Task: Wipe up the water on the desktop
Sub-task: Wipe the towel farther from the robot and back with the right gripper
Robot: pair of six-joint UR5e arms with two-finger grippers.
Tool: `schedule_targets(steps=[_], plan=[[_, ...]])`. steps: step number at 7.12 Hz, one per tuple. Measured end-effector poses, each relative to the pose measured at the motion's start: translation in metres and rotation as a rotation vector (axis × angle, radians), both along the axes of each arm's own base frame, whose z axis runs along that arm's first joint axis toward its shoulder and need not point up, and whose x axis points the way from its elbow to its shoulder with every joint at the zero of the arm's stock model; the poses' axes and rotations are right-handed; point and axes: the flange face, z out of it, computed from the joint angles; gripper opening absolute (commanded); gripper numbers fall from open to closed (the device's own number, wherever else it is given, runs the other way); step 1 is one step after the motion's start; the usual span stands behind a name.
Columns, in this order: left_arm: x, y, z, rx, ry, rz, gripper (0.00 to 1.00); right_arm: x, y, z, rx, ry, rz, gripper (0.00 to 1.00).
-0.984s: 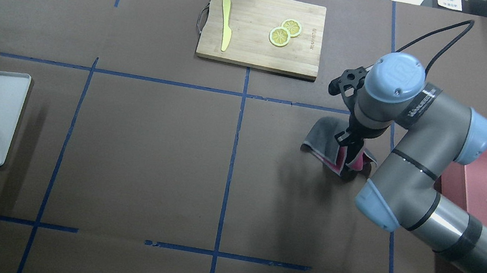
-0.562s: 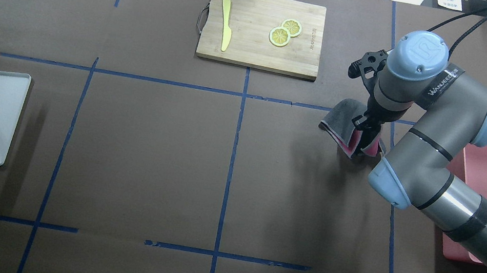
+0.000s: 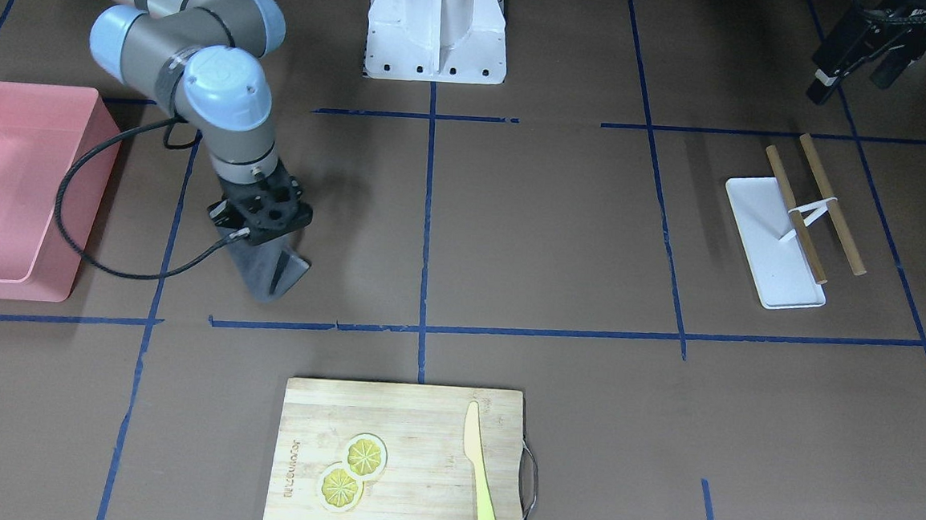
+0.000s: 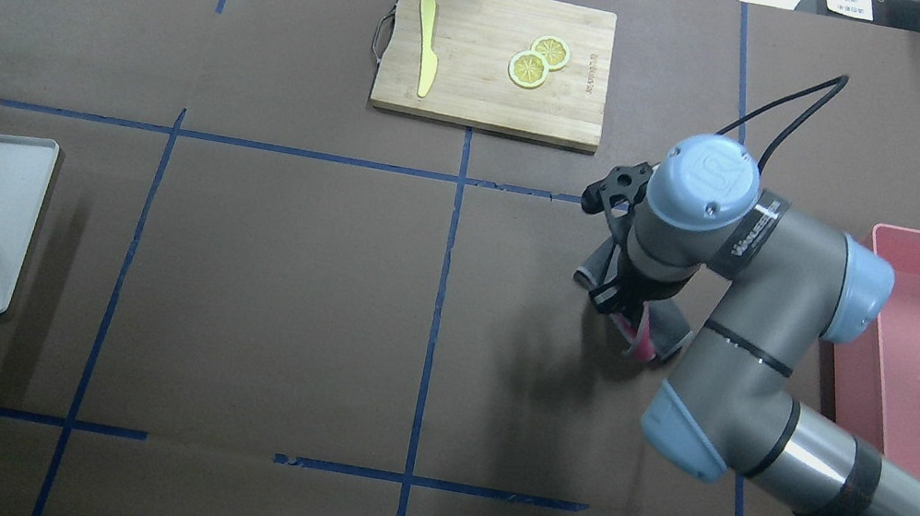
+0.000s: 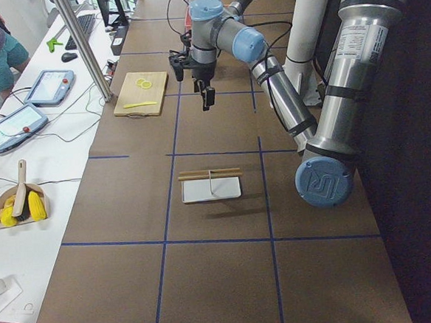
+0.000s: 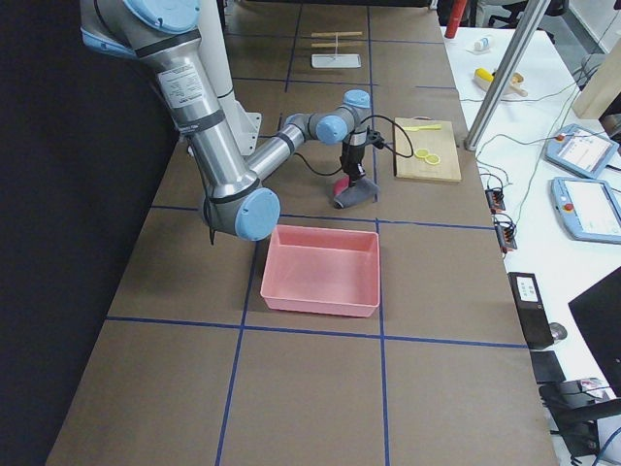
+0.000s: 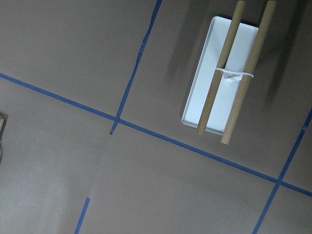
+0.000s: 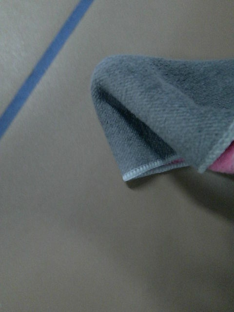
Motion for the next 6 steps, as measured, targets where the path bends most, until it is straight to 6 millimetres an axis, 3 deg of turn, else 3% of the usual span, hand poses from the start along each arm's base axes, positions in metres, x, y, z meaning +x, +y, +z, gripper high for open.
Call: schedule_targets(steps=[2, 3, 4, 5, 6], plan=[[-0.001, 0.0, 0.0, 0.004, -0.001, -0.002, 1.0, -0.019, 0.068, -0.019, -0.068, -0.053, -0.029, 0.02], [-0.004, -0.001, 0.0, 0.009, -0.003, -0.002, 1.0, -0.019, 0.102, -0.022, -0.098, -0.067, -0.042, 0.02], [-0.006, -0.001, 0.0, 0.013, -0.004, -0.003, 1.0, -0.012, 0.124, -0.022, -0.112, -0.076, -0.052, 0.02], [-0.007, -0.001, 0.0, 0.015, -0.004, -0.003, 1.0, -0.002, 0.133, -0.027, -0.109, -0.092, -0.053, 0.01], [-0.007, -0.001, 0.0, 0.016, -0.003, -0.003, 1.0, 0.016, 0.129, -0.039, -0.096, -0.121, -0.033, 0.01]])
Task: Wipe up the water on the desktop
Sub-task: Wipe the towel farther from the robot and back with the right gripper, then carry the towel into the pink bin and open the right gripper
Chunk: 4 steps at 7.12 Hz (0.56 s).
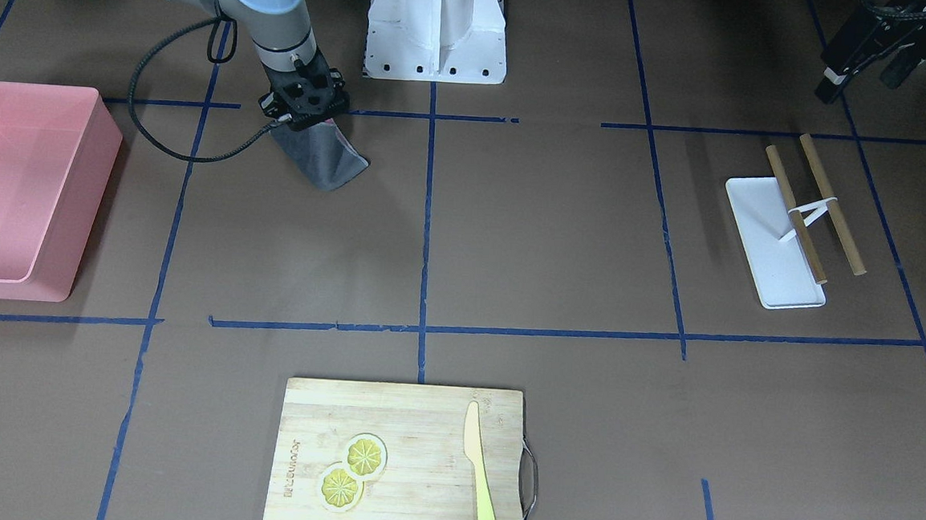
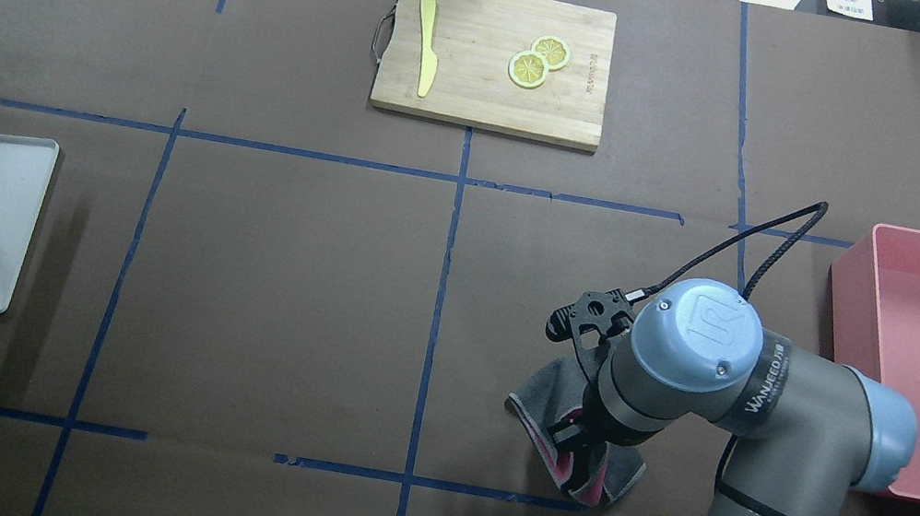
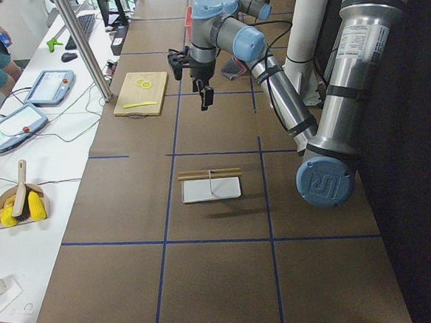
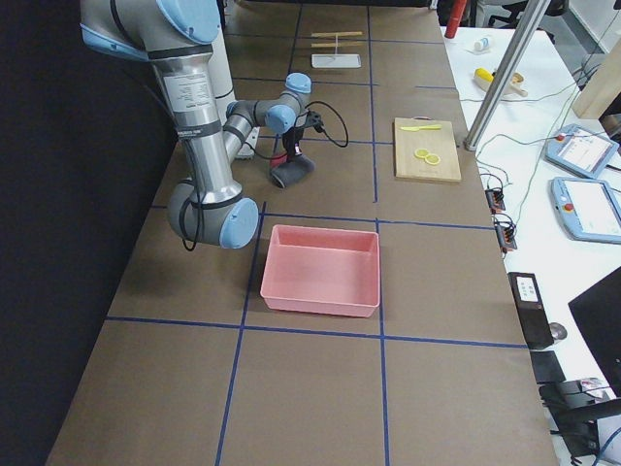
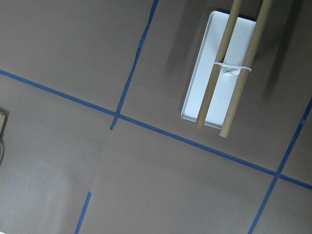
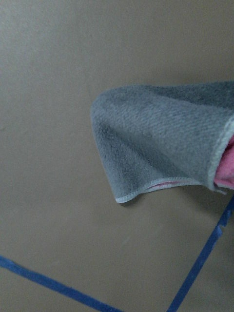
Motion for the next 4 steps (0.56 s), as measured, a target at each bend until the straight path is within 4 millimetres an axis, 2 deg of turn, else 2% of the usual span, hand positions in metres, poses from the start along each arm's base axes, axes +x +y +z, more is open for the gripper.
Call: schedule_targets(steps=[2, 3, 4], plan=[[0.0, 0.001, -0.001, 0.002, 0.002, 0.001, 1.0, 0.057, -0.034, -0.024, 0.018, -0.045, 0.102, 0.01], [-0.001, 0.001, -0.001, 0.004, 0.002, 0.0, 1.0, 0.096, -0.054, -0.035, 0.01, -0.042, 0.166, 0.01], [-0.005, 0.001, 0.001, 0.017, -0.004, 0.01, 1.0, 0.144, -0.075, -0.044, -0.025, -0.02, 0.224, 0.01]])
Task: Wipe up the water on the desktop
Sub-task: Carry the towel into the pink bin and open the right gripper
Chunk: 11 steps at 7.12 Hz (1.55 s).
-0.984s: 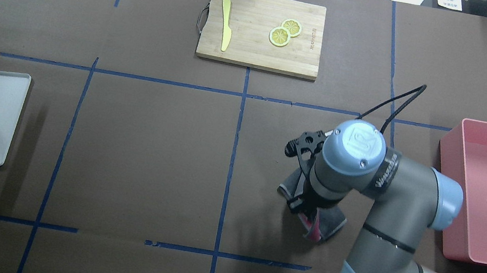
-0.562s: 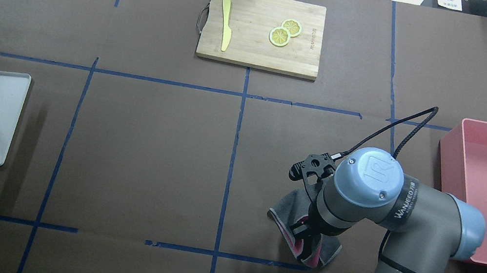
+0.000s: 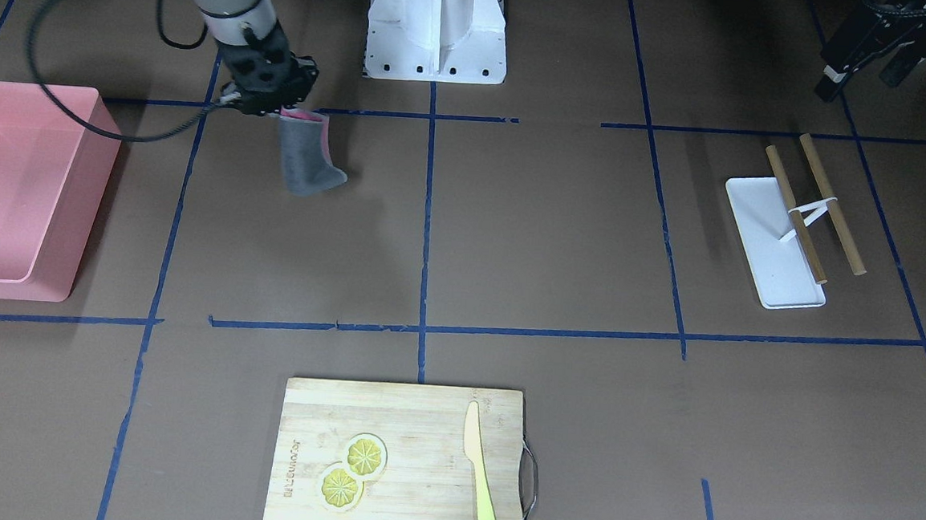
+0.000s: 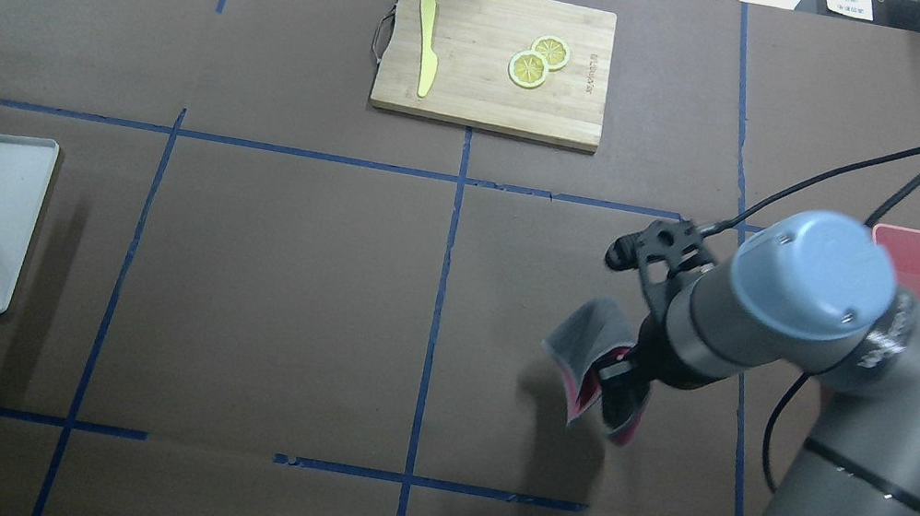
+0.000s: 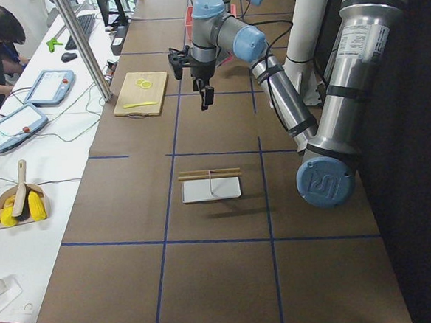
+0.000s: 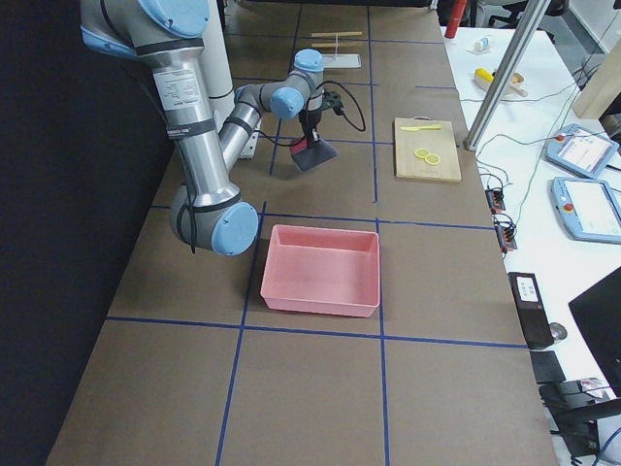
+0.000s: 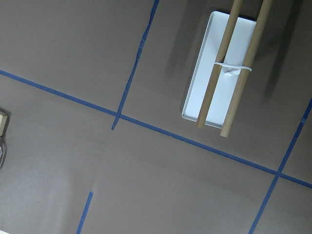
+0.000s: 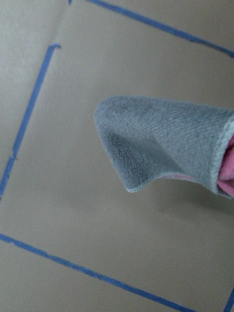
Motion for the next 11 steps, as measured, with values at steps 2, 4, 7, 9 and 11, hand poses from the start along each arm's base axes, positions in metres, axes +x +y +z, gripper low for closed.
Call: schedule_targets(steps=[2, 4, 7, 9, 11], plan=[[-0.018, 0.001, 0.026, 0.059, -0.058, 0.091, 1.0, 0.081, -0.033, 0.003, 0.001, 0.068, -0.008, 0.02], [-0.047, -0.007, 0.072, 0.091, -0.14, 0.235, 1.0, 0.141, -0.05, 0.042, 0.046, 0.143, -0.087, 0.02], [-0.126, -0.049, 0.169, 0.08, -0.161, 0.362, 1.0, 0.221, -0.041, 0.128, 0.002, 0.141, -0.142, 0.04], [-0.171, -0.064, 0.234, 0.079, -0.119, 0.429, 1.0, 0.245, -0.026, 0.214, 0.002, 0.096, -0.135, 0.04], [-0.19, -0.071, 0.285, 0.064, -0.096, 0.469, 1.0, 0.257, -0.02, 0.29, -0.017, 0.052, -0.115, 0.87]])
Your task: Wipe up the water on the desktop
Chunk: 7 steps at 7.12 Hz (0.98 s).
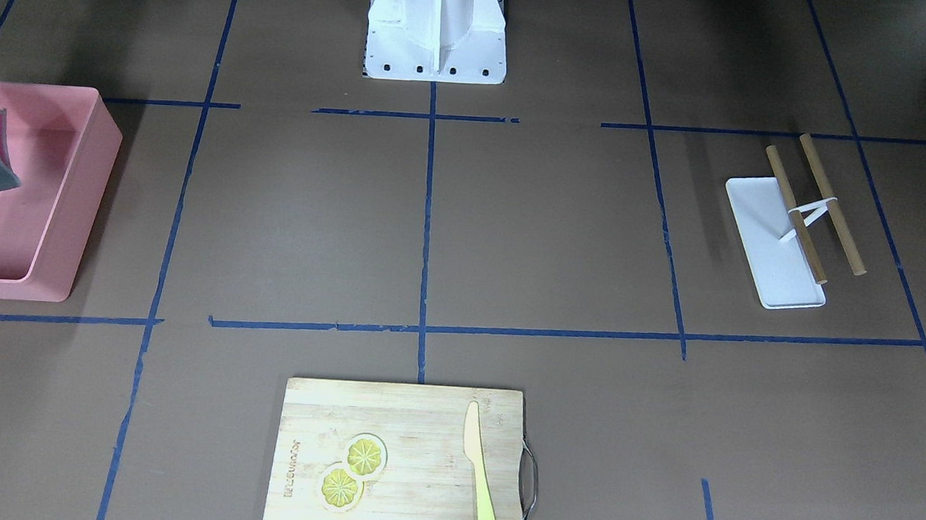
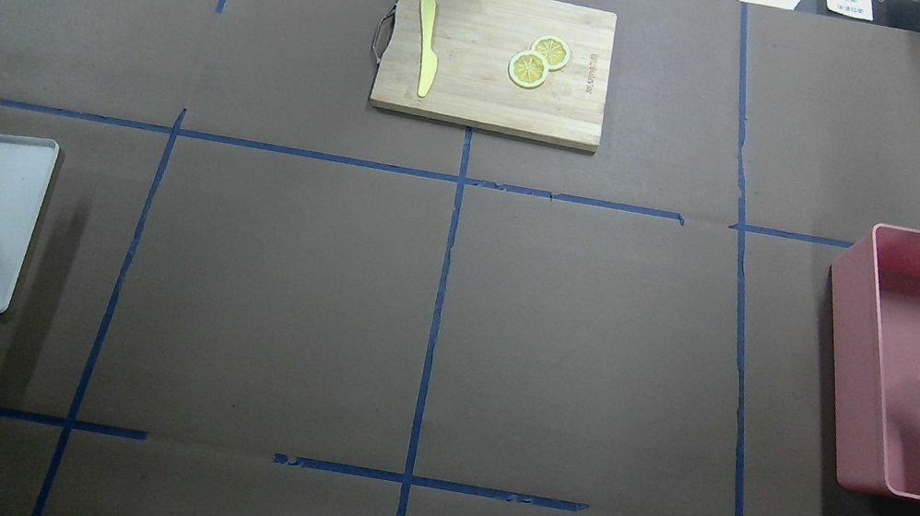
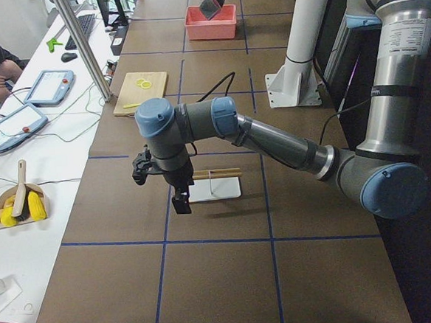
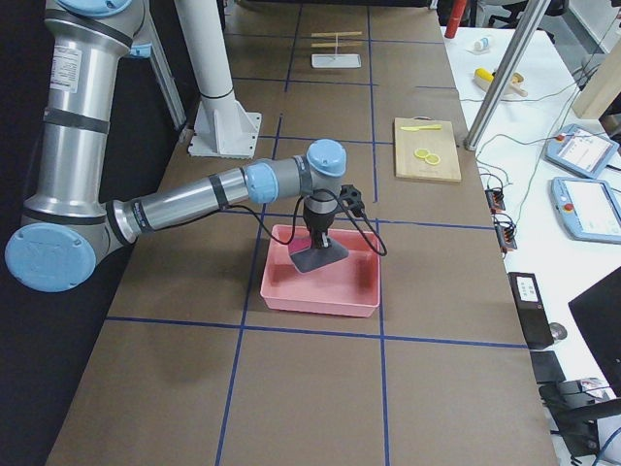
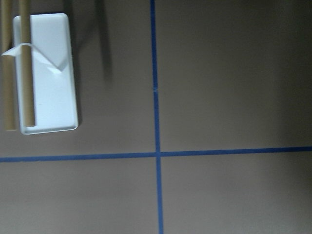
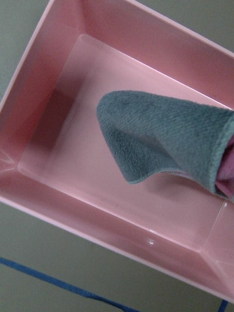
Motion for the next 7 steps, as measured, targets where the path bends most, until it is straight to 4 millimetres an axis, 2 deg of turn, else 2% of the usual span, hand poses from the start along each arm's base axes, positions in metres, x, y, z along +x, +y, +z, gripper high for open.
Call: schedule_targets(steps=[1, 4, 6, 7], plan=[[-0.005, -0.003, 0.023, -0.003, 0.008, 0.012, 1.0, 0.002, -0.005, 0.014, -0.018, -0.005, 0.021, 1.0], [-0.009, -0.001, 0.066, 0.0, 0.015, 0.017, 1.0, 0.004, -0.028, 0.006, -0.058, -0.014, 0.115, 1.0], [-0.015, 0.014, 0.093, 0.043, 0.011, 0.001, 1.0, 0.017, -0.037, 0.012, -0.079, -0.009, 0.169, 1.0], [-0.021, 0.02, 0.1, 0.06, 0.008, -0.012, 1.0, 0.034, -0.039, 0.02, -0.094, -0.008, 0.209, 1.0]])
